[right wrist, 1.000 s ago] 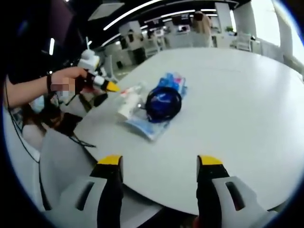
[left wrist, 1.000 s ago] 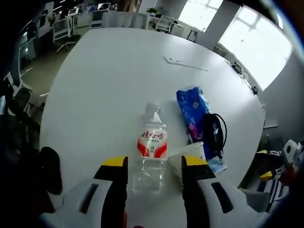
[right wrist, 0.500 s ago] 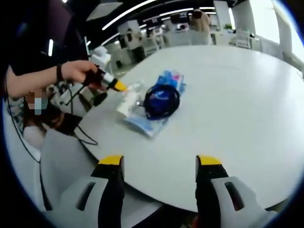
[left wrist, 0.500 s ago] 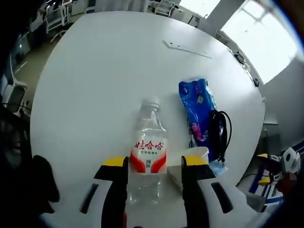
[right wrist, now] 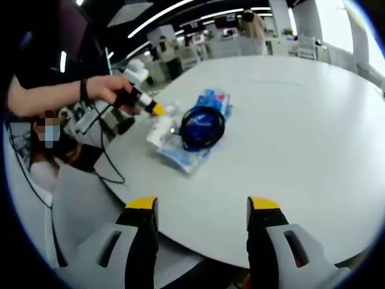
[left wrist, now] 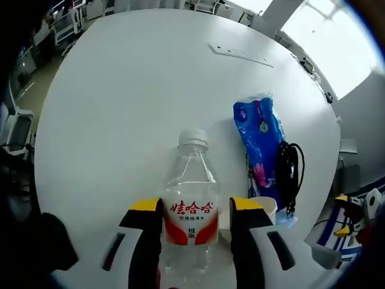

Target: Arrange the tabletop items into an orderly group along one side of the table until the central work area is clear of visible clutter.

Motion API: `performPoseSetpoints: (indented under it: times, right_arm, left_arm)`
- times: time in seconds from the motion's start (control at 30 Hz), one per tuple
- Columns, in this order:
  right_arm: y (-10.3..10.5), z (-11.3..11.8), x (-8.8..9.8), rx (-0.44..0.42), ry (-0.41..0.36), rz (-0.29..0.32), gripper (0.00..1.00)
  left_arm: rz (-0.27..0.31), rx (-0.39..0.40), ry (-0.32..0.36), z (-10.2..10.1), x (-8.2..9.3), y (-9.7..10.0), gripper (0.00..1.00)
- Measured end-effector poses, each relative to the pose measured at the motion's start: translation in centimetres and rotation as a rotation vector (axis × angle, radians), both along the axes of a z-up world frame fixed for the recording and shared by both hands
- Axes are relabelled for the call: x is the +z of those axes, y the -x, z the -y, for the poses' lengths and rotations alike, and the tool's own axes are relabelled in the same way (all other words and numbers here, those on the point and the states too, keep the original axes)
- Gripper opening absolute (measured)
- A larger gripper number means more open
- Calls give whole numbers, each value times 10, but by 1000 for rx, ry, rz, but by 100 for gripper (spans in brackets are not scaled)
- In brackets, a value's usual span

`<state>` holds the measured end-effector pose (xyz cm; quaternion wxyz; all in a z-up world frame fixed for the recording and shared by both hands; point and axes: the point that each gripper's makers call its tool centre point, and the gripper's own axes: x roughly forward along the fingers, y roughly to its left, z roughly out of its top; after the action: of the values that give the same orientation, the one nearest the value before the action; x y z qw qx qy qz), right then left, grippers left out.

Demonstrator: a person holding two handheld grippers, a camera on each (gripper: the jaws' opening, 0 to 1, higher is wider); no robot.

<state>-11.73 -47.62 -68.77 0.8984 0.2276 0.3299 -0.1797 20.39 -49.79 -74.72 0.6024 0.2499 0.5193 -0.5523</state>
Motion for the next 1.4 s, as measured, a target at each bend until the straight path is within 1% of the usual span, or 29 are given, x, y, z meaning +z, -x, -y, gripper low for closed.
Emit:
performPoseSetpoints:
  times: [0.07, 0.13, 0.2, 0.23, 0.37, 0.5, 0.63, 0.8, 0.97, 1.03, 1.07, 1.17, 1.4]
  right_arm:
    - [-1, 3, 1, -7, -3, 7, 58]
    - [-1, 4, 2, -13, -5, 12, 57]
    - [-1, 6, 3, -17, -6, 18, 57]
    - [-1, 7, 3, -18, -5, 19, 57]
    - [0, 8, 2, -22, -8, 20, 57]
    - [0, 11, 2, -32, -8, 27, 55]
    - [1, 11, 3, -41, -11, 34, 55]
    - [1, 10, 3, -47, -8, 43, 54]
    - [2, 8, 2, -49, -11, 46, 54]
    - [2, 7, 2, -47, -11, 48, 54]
    - [1, 7, 2, -46, -7, 50, 54]
    - [1, 6, 3, -45, -7, 57, 53]
    - [-2, 3, 5, -36, -1, 65, 53]
  left_arm:
    - [13, -15, -14, -1, -4, 0, 44]
    - [22, -18, -12, 0, -5, 0, 42]
    - [53, -37, -9, -2, -8, -4, 39]
    - [31, -27, 0, -1, -8, -2, 39]
    - [25, -19, 21, -3, -5, -3, 39]
    - [27, 9, 53, -5, -2, -3, 38]
    - [36, 16, 71, -7, 0, -5, 38]
    - [69, 49, 110, -14, 9, -10, 38]
    - [82, 72, 137, -18, 17, -14, 38]
    - [95, 77, 154, -20, 21, -16, 38]
    - [110, 95, 166, -22, 24, -18, 38]
    - [125, 111, 187, -25, 28, -20, 37]
    - [154, 112, 223, -34, 38, -19, 37]
